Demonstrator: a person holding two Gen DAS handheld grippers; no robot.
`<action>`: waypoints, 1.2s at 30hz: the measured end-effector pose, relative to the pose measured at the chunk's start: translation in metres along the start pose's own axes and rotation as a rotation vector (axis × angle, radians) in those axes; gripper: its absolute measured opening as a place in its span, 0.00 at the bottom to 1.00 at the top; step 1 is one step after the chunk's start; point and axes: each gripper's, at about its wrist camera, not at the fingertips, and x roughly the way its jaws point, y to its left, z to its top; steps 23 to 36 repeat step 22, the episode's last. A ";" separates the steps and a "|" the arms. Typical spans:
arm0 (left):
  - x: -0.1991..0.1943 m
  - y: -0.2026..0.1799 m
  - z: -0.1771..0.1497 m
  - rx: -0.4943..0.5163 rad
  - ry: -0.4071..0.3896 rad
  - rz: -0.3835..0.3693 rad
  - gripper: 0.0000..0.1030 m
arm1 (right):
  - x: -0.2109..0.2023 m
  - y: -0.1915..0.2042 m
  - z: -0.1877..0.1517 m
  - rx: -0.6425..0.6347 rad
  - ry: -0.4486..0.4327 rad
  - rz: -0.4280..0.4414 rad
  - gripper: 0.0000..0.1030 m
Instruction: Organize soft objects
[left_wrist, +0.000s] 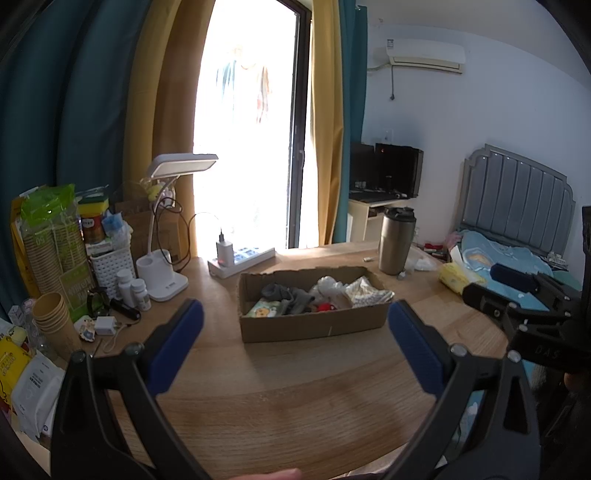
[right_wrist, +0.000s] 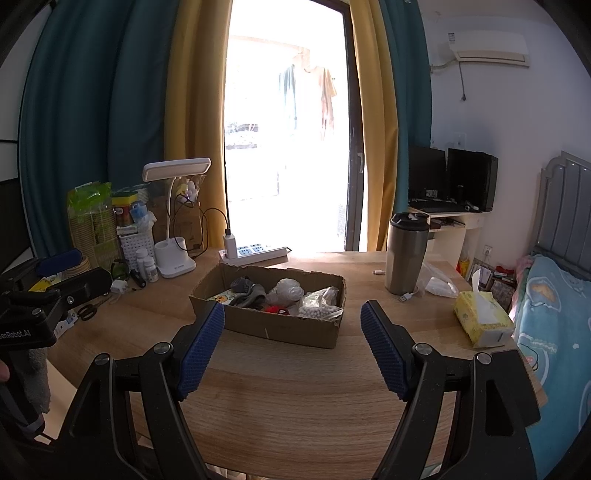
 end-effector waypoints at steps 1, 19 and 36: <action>0.000 0.000 0.000 0.000 0.001 -0.001 0.98 | 0.000 0.000 0.000 -0.001 0.001 -0.001 0.77; 0.000 -0.003 -0.002 0.006 0.000 -0.009 0.98 | 0.001 0.001 0.000 -0.005 0.003 0.005 0.77; 0.005 -0.005 -0.004 0.014 0.014 -0.018 0.98 | 0.006 -0.001 -0.003 0.002 0.012 0.011 0.77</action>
